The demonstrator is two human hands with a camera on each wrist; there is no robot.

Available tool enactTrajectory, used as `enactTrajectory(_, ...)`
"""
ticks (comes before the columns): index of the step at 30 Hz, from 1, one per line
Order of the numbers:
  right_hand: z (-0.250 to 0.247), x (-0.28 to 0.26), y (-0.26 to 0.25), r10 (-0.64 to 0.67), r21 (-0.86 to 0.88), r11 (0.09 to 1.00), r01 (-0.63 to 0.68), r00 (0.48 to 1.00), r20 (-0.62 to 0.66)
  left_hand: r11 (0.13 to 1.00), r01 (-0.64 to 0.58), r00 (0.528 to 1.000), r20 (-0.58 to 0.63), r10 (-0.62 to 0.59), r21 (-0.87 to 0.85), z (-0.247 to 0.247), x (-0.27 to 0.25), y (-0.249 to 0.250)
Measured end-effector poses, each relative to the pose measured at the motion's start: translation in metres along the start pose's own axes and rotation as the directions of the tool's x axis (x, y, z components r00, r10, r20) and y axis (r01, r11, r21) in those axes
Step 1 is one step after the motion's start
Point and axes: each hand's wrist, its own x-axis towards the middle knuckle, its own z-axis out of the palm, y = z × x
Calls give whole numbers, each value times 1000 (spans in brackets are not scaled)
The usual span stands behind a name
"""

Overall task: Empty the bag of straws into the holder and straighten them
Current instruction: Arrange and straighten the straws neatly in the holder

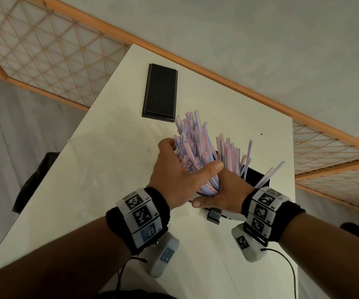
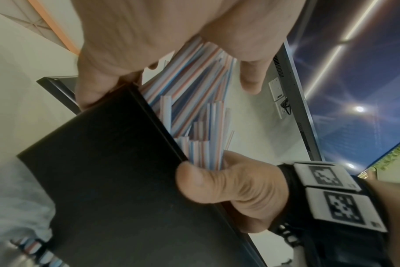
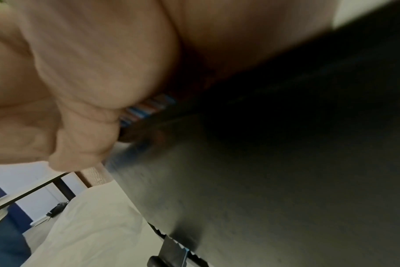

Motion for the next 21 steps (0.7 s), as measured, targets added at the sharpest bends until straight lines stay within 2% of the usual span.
enactTrajectory(3,-7,-13,5,-30,-75,997,25,998,-59,1000,-5,1000,7,4,29,0,0,0)
enactTrajectory(7,-24,-46,23,-58,-65,997,42,965,-257,999,8,999,40,-10,44,-2,1,0)
enactTrajectory(9,-31,-63,29,41,-121,989,-78,959,-281,999,14,999,41,-15,31,-2,0,0)
enactTrajectory(12,-28,-70,40,246,-229,930,-289,949,-199,1000,21,999,43,-21,7,-2,-1,0)
enactTrajectory(14,-21,-63,47,298,-166,930,-327,938,-176,1000,21,999,41,-21,10,-1,0,-1)
enactTrajectory(16,-10,-53,52,346,19,937,-348,923,-166,999,11,1000,29,-12,34,-1,0,-1)
enactTrajectory(19,-4,-40,53,414,304,883,-357,898,-149,999,-4,1000,25,2,52,0,-1,0)
enactTrajectory(21,-2,-33,51,427,350,863,-365,896,-120,999,2,999,36,-4,51,-1,-2,0)
